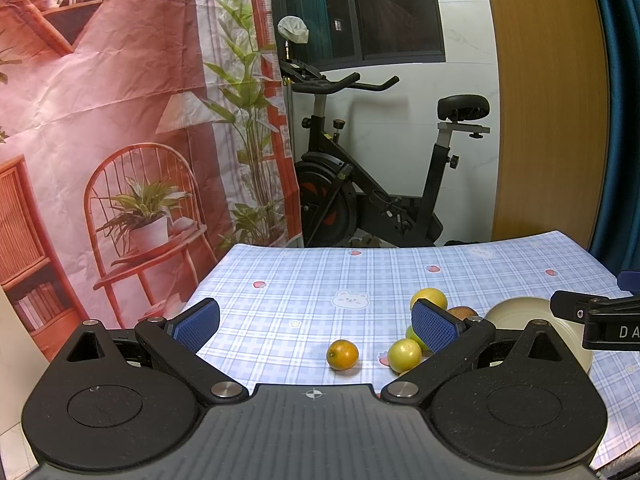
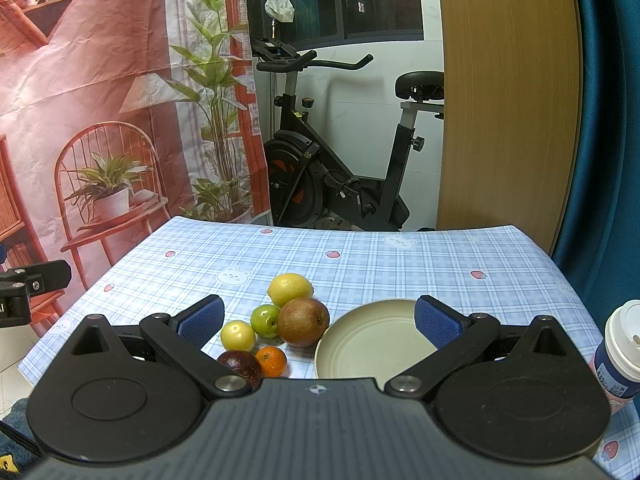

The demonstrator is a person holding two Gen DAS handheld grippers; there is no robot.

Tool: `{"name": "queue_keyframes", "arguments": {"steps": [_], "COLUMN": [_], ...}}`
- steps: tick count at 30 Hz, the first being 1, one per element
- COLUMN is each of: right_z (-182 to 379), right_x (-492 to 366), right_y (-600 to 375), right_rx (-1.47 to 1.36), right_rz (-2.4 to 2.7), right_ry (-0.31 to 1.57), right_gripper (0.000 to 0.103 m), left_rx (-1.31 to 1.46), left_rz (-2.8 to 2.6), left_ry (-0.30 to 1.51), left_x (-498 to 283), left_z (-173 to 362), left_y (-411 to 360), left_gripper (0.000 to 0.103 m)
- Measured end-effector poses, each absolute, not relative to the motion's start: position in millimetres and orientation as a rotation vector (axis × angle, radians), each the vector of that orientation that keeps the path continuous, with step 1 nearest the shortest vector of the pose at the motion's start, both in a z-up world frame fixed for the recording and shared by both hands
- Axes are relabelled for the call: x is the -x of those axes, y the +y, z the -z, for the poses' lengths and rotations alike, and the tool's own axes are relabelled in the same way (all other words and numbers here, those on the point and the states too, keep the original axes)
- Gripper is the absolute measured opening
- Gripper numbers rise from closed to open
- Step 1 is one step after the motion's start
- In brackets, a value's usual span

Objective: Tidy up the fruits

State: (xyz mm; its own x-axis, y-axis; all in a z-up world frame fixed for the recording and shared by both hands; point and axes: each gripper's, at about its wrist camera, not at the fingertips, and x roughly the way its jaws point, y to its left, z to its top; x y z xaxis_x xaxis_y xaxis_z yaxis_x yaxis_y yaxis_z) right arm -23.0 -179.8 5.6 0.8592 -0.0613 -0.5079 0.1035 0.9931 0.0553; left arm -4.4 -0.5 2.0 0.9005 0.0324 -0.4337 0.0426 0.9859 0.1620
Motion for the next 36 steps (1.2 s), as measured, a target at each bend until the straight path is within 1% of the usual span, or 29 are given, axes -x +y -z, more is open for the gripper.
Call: {"name": "queue_keyframes", "arguments": {"steps": [24, 30, 36], "right_z": [-7, -6, 20], "right_x": [23, 20, 3], "right_y": [-185, -187, -195], "right_rx": [-0.099, -0.003, 0.096], "right_rz": [0.08, -0.005, -0.026], "right_ry": [0.517, 0.401, 0.253], "right_gripper": [0.103, 0.103, 0.103], "left_rx": [-0.163, -0.142, -0.042], "left_rz": [0.009, 0.077, 0.159], "left_ry": [0.475, 0.442, 0.421], "left_x": [0, -12, -29], "left_z": [1, 6, 31], "left_y": [2, 7, 14], "left_gripper": [0.103, 0.103, 0.101]}}
